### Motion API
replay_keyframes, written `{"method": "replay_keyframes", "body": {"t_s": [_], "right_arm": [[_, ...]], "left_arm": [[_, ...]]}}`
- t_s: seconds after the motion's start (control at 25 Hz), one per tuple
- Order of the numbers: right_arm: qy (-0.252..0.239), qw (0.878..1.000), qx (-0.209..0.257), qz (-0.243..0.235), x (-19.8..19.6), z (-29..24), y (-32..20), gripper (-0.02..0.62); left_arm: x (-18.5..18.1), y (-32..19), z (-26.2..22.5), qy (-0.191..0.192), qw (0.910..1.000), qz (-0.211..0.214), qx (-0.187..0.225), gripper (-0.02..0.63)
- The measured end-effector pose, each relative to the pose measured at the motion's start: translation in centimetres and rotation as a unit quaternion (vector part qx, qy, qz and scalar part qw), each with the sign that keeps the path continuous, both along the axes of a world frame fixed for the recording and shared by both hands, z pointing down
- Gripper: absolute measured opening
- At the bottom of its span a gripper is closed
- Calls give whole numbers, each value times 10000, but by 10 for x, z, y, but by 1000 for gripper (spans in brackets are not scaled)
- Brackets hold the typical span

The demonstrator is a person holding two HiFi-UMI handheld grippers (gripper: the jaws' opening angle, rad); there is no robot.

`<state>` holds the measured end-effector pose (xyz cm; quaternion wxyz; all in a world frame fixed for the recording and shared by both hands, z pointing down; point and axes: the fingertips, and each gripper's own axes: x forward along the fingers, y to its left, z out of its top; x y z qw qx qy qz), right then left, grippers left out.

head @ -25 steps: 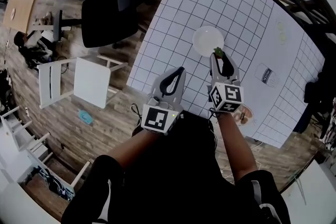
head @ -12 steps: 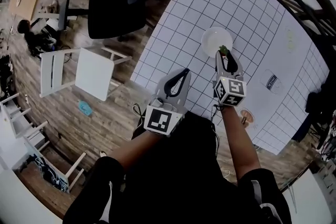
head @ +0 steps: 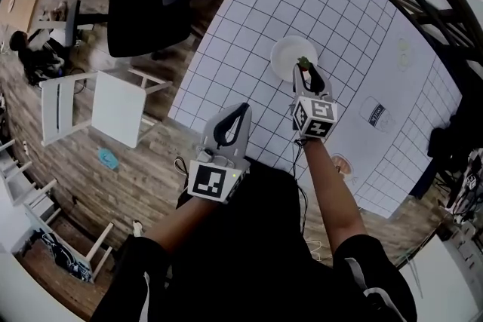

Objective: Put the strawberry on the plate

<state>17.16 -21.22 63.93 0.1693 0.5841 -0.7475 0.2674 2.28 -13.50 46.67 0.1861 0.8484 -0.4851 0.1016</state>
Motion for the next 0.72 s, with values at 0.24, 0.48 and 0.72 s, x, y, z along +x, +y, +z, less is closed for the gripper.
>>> {"method": "replay_keyframes", "body": {"t_s": [0.24,0.48,0.72], "right_arm": [[86,9997,-215,-48,1,23,-4,140],[240,9987,-443,-125,4,49,-5,140],[349,9970,-625,-282,-3,69,-8,140]], "left_arm": [[0,-1,-1,-70,9999,-94,-21,8],[-8,2,0,-185,9996,-222,-22,8],[-9,12,1,-155,9994,-296,1,8]]}}
